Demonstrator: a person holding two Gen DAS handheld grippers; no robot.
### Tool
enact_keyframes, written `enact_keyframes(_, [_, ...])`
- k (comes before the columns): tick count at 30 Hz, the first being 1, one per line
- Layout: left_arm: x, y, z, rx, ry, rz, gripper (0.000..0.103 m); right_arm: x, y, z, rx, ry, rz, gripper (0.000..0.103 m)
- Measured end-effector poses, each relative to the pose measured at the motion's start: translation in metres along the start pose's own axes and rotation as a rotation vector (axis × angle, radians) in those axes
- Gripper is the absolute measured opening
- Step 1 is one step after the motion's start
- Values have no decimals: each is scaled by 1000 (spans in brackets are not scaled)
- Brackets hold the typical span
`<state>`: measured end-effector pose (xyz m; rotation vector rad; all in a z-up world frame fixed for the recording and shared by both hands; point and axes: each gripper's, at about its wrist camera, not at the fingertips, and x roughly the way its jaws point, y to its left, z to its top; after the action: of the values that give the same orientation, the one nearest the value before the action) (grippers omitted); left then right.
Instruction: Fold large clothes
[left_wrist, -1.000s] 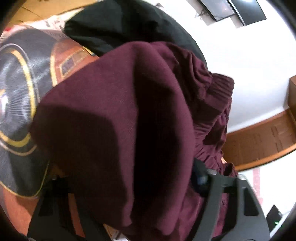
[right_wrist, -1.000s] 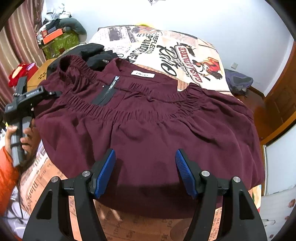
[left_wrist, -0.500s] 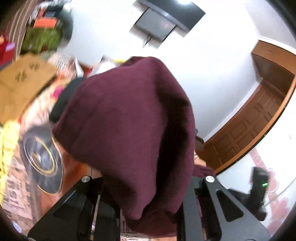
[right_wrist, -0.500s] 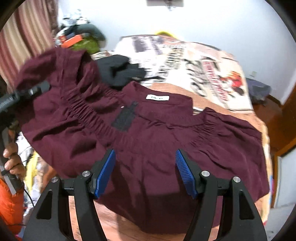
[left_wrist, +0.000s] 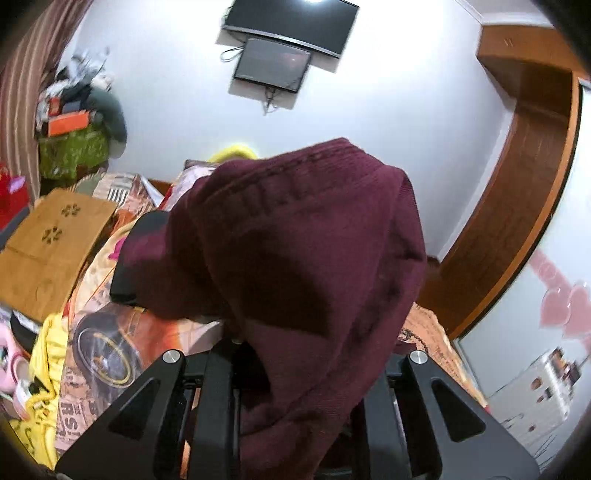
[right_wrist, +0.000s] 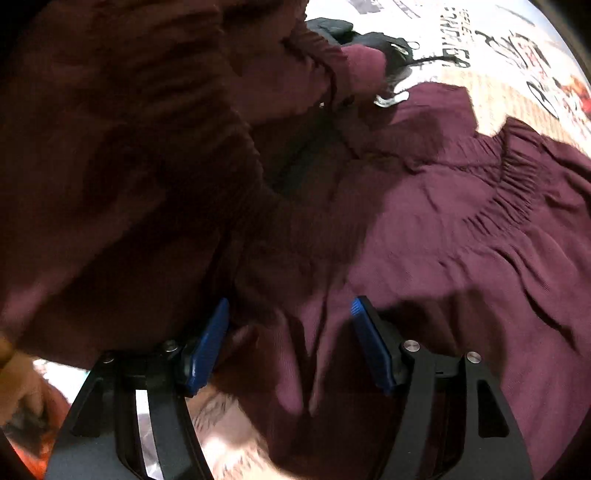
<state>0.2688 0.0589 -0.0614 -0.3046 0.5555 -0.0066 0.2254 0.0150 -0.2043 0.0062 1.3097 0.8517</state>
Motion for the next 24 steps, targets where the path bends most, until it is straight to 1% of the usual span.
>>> enact_keyframes(1, [7, -5, 6, 20, 3, -5, 15, -9, -5, -3, 10, -15, -4, 64])
enact_keyframes(3, [16, -26, 3, 59, 20, -27, 15, -37, -19, -14, 20, -75, -48, 64])
enact_keyframes(5, [31, -54, -2, 105, 45, -54, 15, -74, -37, -30, 43, -158, -126, 64])
enact_keyframes(7, [49, -85, -16, 160, 88, -79, 15, -111, -58, -49, 86, -237, -212, 65])
enact_keyframes(9, [73, -110, -36, 231, 153, -91, 15, -141, -76, -69, 133, -292, -291, 65])
enact_keyframes(10, [86, -121, -52, 268, 197, -96, 16, -150, -81, -75, 150, -306, -320, 65])
enact_keyframes(12, [106, -137, -82, 339, 290, -107, 19, -170, -96, -93, 186, -333, -387, 65])
enact_keyframes(13, [112, -145, -95, 369, 332, -110, 21, -176, -102, -99, 194, -340, -402, 65])
enact_keyframes(14, [118, -152, -112, 410, 385, -107, 25, -180, -107, -105, 204, -345, -412, 65])
enact_keyframes(15, [120, -159, -125, 451, 408, -97, 30, -184, -112, -113, 218, -347, -422, 65])
enact_keyframes(16, [117, -164, -133, 498, 401, -82, 32, -190, -119, -117, 227, -347, -426, 65])
enact_keyframes(17, [112, -166, -137, 535, 385, -66, 37, -191, -121, -121, 235, -347, -429, 65])
enact_keyframes(18, [107, -168, -139, 563, 380, -66, 46, -198, -120, -126, 239, -350, -431, 65])
enact_keyframes(19, [102, -168, -139, 570, 393, -88, 53, -201, -119, -128, 241, -354, -432, 65])
enact_keyframes(20, [97, -163, -136, 561, 406, -116, 63, -201, -118, -129, 240, -357, -434, 65])
enact_keyframes(22, [85, -156, -130, 545, 412, -147, 64, -203, -111, -123, 228, -370, -439, 65])
enact_keyframes(23, [77, -161, -130, 546, 409, -154, 64, -205, -107, -120, 217, -385, -441, 65])
enact_keyframes(24, [67, -156, -126, 544, 397, -161, 65, -209, -102, -116, 203, -401, -438, 65])
